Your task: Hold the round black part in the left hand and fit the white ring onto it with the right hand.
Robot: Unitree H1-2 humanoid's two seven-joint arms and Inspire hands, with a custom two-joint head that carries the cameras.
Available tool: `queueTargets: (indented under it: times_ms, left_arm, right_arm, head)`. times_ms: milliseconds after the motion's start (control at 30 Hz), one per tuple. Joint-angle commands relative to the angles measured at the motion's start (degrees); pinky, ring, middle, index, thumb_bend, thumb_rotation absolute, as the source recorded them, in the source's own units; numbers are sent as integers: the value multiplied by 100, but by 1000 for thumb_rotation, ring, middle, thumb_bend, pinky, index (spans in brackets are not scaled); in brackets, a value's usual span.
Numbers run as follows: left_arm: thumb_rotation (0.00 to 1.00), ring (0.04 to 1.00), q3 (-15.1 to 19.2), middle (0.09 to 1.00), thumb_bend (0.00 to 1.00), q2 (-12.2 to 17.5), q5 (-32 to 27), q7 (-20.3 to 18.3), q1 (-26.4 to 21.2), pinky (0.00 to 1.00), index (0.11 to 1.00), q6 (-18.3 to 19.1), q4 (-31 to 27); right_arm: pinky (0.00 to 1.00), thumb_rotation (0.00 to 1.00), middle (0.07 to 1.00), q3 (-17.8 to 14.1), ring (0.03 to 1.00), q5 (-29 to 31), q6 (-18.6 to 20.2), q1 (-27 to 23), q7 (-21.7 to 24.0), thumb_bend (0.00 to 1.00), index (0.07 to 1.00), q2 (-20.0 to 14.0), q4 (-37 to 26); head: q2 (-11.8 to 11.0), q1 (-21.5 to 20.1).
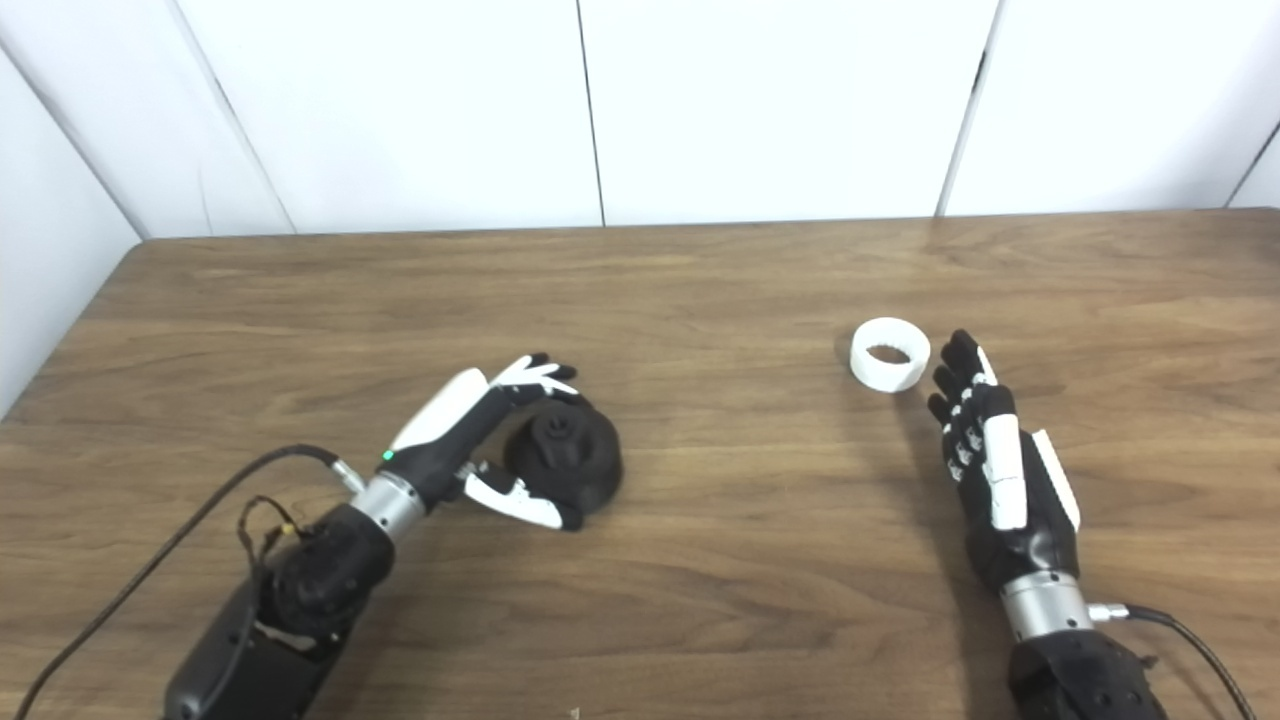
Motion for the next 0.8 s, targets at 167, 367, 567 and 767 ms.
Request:
queueTargets:
  times_ms: [167, 367, 567, 767]
  left_arm:
    - [215, 994, -141, 913, 904, -71, 335, 158, 389, 895, 594, -316, -271]
    - [195, 998, -160, 918, 882, -51, 355, 101, 577, 911, 603, -396, -490]
    - [201, 996, -180, 915, 881, -65, 455, 106, 663, 912, 605, -394, -579]
    - [200, 1000, -169, 920, 881, -73, 442, 42, 700, 906, 605, -333, -639]
  right_arm:
    - [1000, 1000, 995, 23, 1000, -41, -51, -90, 2, 633, 1000, 28, -164]
    - [1000, 1000, 994, 40, 1000, -58, -8, -131, -14, 645, 1000, 46, -181]
    - [1000, 1000, 994, 11, 1000, -49, 32, -142, -3, 636, 1000, 25, -241]
    - [984, 994, 994, -25, 1000, -118, 113, -247, -10, 643, 993, -64, -309]
  head:
    - [20, -24]
    - [46, -71]
    - [68, -74]
    - [87, -77]
